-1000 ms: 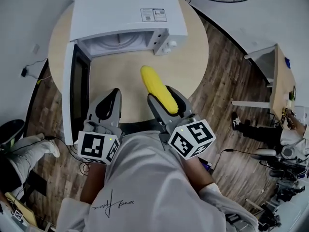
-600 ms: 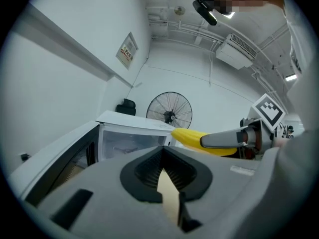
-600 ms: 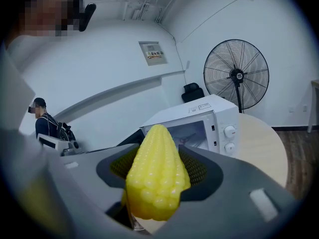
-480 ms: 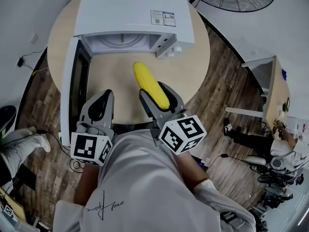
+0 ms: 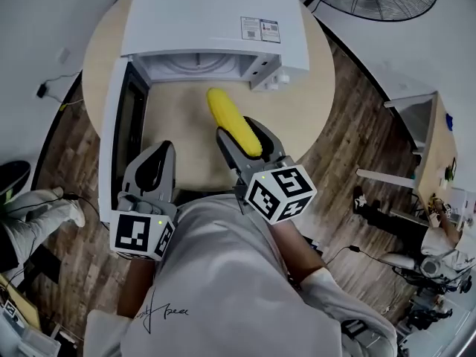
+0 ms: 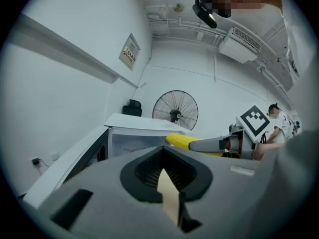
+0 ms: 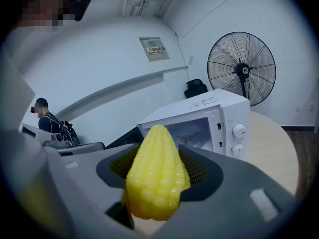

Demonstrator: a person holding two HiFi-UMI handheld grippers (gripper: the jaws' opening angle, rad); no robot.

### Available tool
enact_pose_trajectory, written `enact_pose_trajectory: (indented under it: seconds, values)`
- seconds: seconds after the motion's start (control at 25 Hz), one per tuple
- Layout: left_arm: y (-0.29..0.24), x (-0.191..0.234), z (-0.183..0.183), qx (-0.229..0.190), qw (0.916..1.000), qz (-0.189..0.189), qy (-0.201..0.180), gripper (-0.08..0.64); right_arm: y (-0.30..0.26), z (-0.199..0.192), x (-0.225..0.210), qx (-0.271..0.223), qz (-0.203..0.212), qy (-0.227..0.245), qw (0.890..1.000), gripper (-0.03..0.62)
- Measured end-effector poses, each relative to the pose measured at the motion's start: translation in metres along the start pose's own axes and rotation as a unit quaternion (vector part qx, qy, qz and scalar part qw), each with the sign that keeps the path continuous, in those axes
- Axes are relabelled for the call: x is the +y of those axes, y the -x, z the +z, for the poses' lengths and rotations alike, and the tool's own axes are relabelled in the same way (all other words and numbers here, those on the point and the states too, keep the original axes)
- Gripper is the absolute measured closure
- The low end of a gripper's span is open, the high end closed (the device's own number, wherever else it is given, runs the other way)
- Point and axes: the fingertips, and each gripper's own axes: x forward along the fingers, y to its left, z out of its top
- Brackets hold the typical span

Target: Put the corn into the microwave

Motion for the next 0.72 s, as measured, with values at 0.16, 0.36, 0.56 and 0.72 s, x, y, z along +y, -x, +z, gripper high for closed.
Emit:
enact_pose_trajectory:
  seconds: [0.16, 0.36, 0.56, 0.72]
  values:
    - [-0.002, -0.001, -0.001, 0.006, 0.9999, 0.007, -0.006, 0.569, -0.006, -0.004, -0.008, 0.006, 0.001, -0.001, 1.0, 0.331]
    - [-0.006, -0.007, -0.008, 0.015, 0.9998, 0.009, 0.0, 0.569, -0.015, -0.01, -0.02, 0.018, 0.004, 0.001, 1.0, 0.331]
    - [-0.005, -0.01, -0.015, 0.027, 0.9995, 0.019, 0.004, 0.569, -0.025, -0.016, -0.028, 0.031, 0.009, -0.007, 0.999, 0.331]
    - [-0.006, -0.015, -0.018, 0.032, 0.9992, 0.023, 0.007, 0.568, -0.033, -0.019, -0.036, 0.037, 0.009, -0.007, 0.999, 0.331]
